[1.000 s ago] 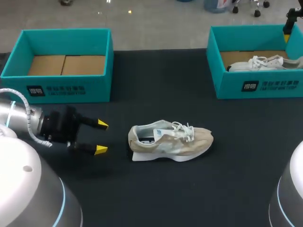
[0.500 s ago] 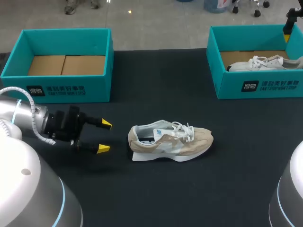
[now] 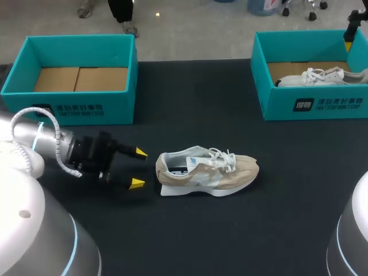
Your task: Take the shoe out of the shoebox, open the shoe tongue, remove and reinsert the insole, then place the shoe into the shoebox
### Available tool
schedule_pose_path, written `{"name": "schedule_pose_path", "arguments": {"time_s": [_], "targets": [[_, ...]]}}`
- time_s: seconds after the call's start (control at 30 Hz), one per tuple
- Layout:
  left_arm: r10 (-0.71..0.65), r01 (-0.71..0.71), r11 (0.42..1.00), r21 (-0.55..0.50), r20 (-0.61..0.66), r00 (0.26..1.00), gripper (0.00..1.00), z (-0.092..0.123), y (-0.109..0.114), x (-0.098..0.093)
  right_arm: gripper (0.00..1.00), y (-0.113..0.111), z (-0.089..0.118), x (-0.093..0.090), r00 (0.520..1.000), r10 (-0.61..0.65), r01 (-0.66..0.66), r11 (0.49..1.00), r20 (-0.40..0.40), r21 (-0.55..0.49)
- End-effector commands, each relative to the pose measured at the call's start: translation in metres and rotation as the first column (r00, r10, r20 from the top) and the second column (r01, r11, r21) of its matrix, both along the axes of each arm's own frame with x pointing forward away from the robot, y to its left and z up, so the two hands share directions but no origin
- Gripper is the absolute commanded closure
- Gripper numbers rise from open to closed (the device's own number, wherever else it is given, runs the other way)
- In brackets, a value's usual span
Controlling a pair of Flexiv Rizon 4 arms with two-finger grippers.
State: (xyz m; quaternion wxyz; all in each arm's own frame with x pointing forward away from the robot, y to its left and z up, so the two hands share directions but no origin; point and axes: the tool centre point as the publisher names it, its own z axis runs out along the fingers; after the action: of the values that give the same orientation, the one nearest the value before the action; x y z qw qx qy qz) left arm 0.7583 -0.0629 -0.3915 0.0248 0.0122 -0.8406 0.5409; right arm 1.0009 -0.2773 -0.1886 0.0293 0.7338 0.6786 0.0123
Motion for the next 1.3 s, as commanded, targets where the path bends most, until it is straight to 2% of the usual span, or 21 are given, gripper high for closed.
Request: {"name": "schedule_pose_path", "arguments": {"time_s": [0.03, 0.47, 1.3], "targets": [[0.029, -0.029, 0.999, -0.023, 0.010, 1.000, 0.00, -0.010, -0.010, 0.007, 0.00, 0.000, 0.000, 0.000, 1.000, 0.000, 0.000, 1.000, 0.001, 0.001], [0.062, -0.062, 0.997, -0.054, 0.001, 0.998, 0.00, -0.013, -0.032, 0.017, 0.00, 0.000, 0.000, 0.000, 1.000, 0.000, 0.000, 1.000, 0.001, 0.001], [0.009, -0.011, 0.997, -0.074, -0.024, 1.000, 0.00, -0.024, -0.058, 0.008, 0.00, 0.000, 0.000, 0.000, 1.000, 0.000, 0.000, 1.000, 0.001, 0.001]]}}
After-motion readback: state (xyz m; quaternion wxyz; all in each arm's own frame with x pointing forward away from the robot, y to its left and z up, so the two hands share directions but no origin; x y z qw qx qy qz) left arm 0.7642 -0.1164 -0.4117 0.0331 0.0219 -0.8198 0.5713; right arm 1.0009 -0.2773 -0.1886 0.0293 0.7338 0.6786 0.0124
